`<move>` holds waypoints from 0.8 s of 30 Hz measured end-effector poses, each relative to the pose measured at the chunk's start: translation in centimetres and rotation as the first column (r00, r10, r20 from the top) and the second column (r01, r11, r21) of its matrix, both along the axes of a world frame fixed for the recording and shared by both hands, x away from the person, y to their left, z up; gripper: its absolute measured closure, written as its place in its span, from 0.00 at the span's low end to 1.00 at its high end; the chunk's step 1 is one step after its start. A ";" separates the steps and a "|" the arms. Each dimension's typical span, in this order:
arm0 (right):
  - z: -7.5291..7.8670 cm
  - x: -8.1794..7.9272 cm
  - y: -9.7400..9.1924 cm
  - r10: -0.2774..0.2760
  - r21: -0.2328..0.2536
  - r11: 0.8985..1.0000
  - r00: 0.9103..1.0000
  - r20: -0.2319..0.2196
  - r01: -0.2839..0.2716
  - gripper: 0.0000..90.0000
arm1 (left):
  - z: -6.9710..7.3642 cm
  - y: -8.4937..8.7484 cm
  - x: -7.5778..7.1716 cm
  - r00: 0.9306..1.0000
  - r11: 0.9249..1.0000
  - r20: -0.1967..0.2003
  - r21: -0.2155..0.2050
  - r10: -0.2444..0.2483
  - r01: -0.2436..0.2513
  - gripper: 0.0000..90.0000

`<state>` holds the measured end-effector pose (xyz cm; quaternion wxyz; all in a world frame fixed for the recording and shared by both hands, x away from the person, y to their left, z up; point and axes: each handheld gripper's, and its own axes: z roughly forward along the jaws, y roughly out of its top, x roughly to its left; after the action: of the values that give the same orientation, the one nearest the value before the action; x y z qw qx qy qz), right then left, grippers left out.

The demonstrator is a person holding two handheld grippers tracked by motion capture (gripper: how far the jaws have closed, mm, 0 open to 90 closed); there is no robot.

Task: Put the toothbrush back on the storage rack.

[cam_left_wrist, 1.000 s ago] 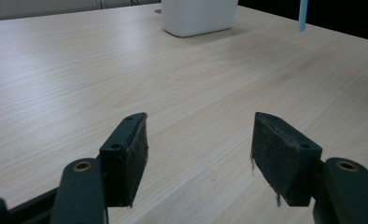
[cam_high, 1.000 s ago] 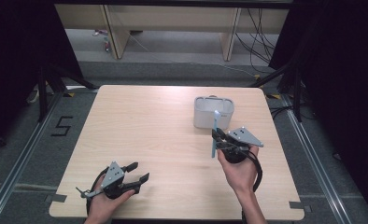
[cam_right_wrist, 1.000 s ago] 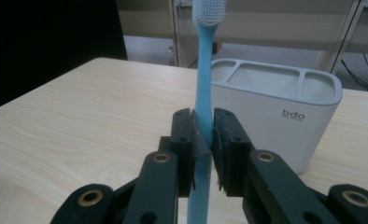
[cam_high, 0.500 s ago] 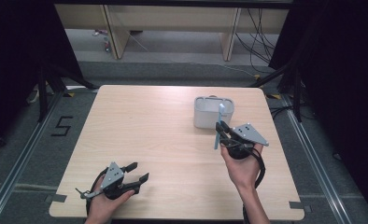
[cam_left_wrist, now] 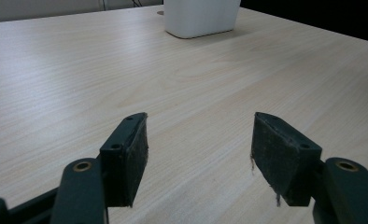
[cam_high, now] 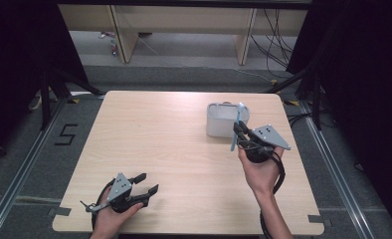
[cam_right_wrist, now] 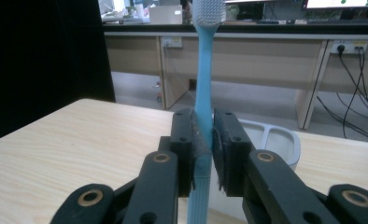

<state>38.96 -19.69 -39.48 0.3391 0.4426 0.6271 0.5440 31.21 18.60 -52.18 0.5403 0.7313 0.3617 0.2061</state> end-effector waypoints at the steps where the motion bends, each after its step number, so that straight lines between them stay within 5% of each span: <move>1: 0.1 0.0 -0.1 -0.013 -0.013 1.000 1.000 -0.004 0.013 0.88 | 0.0 0.0 0.0 1.000 1.000 0.000 0.000 0.000 0.000 0.40; 24: 0.9 1.6 -0.5 -0.044 -0.006 0.999 0.998 0.035 0.044 0.88 | 0.0 0.0 0.0 1.000 1.000 0.000 0.001 0.000 0.000 0.40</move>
<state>40.58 -20.22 -38.57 0.3632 0.4457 0.6131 0.5418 31.21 18.60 -52.18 0.5397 0.7317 0.3615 0.2063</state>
